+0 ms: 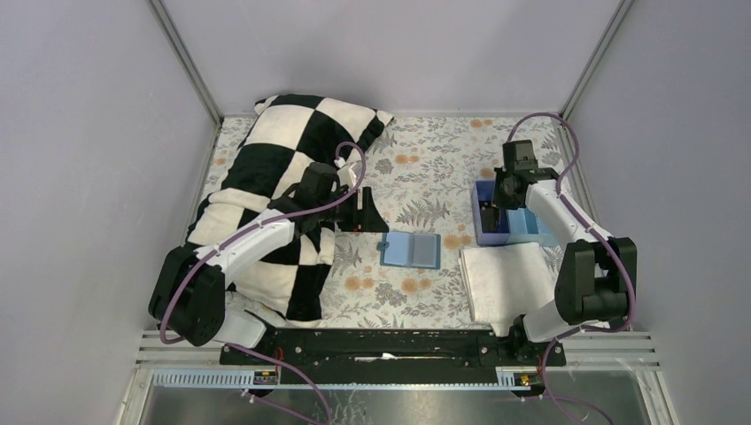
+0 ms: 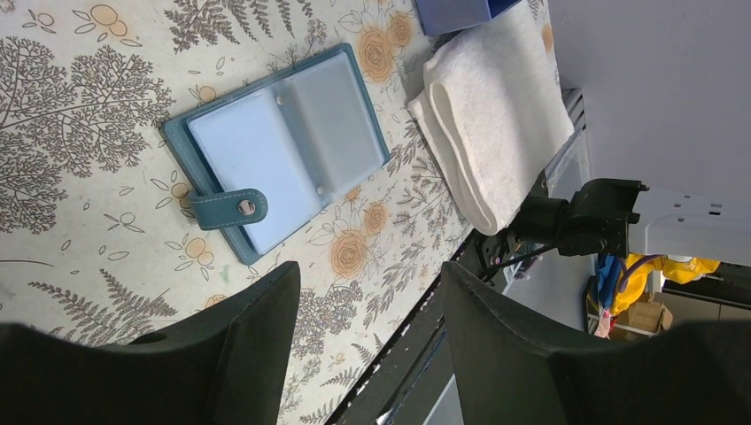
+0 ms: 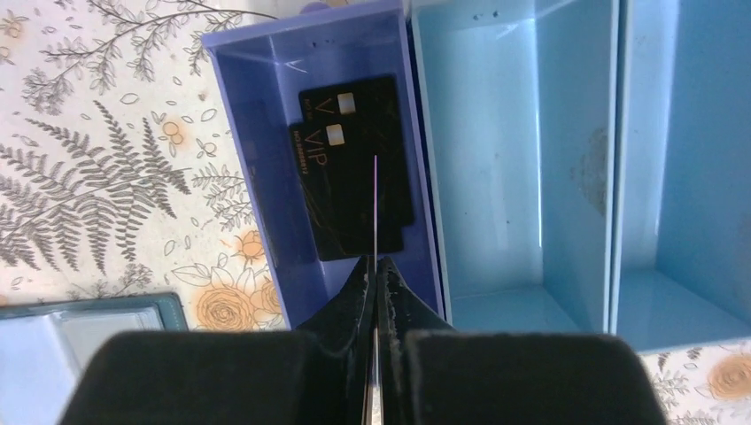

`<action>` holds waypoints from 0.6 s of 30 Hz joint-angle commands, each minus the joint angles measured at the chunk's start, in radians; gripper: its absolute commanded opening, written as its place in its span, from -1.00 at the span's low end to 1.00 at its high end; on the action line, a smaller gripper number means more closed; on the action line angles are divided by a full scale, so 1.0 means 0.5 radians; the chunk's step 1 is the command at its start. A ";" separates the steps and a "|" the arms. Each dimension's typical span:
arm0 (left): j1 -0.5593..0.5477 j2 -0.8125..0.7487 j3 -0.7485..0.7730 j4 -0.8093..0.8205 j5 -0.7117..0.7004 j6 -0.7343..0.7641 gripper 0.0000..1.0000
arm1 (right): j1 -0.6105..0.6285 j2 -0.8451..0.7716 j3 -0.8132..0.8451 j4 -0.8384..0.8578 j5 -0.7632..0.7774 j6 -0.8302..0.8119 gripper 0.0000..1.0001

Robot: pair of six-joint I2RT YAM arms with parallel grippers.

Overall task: Take the credit cards out of the card holder
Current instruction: Place the credit card in the storage box.

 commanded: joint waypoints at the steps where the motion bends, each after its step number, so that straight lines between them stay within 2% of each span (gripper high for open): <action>1: 0.007 0.043 0.050 0.068 0.057 0.040 0.28 | -0.070 0.010 -0.027 0.167 -0.285 -0.070 -1.00; 6: 0.008 0.056 0.031 0.093 0.101 0.032 0.28 | -0.089 0.045 -0.072 0.270 -0.461 -0.066 -1.00; 18: 0.005 0.001 -0.035 0.142 0.118 -0.017 0.29 | -0.096 0.147 -0.082 0.336 -0.504 -0.064 -0.98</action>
